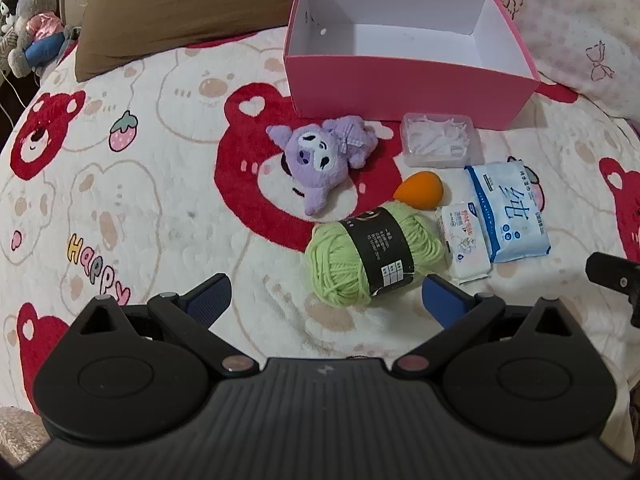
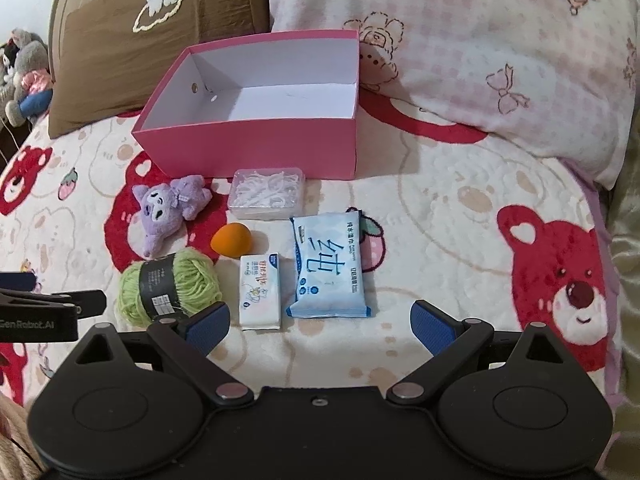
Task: Organize objects
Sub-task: 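Move the left tool toward the green yarn ball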
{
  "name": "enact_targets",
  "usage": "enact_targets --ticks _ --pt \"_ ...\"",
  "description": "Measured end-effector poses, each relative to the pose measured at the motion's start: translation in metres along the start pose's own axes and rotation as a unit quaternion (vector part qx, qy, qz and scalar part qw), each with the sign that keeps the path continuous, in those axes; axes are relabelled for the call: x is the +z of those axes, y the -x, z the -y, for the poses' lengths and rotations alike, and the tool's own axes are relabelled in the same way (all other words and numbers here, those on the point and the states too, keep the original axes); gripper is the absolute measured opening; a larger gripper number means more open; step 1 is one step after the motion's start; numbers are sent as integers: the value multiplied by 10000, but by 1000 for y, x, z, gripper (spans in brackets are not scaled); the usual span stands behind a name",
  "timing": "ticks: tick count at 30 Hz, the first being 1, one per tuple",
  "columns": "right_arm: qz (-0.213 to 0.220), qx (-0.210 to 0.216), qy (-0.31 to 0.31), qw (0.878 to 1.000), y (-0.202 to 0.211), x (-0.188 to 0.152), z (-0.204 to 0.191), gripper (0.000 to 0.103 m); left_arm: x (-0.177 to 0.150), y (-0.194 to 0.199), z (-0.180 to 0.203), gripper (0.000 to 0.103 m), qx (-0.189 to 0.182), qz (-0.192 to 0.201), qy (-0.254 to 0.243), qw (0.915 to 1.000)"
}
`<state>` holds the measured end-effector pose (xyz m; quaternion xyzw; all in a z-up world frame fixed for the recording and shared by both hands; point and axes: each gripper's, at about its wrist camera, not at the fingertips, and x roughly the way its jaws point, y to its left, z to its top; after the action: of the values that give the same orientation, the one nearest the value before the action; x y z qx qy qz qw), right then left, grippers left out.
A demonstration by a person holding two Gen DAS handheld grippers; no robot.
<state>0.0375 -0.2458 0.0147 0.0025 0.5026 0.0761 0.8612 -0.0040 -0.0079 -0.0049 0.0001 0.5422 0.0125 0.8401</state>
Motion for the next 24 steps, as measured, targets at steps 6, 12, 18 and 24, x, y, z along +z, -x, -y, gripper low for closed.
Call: enact_targets --ticks 6,12,18,24 --pt "92 -139 34 9999 2 0 0 99 1 0 -2 103 -15 -10 56 10000" --pt "73 -130 -28 9999 2 1 2 99 1 0 0 103 -98 -68 45 9999" --pt "146 -161 76 9997 3 1 0 99 1 1 2 103 -49 -66 154 9998" --pt "177 -141 168 9996 5 1 -5 99 1 4 -4 103 -30 -13 280 9996"
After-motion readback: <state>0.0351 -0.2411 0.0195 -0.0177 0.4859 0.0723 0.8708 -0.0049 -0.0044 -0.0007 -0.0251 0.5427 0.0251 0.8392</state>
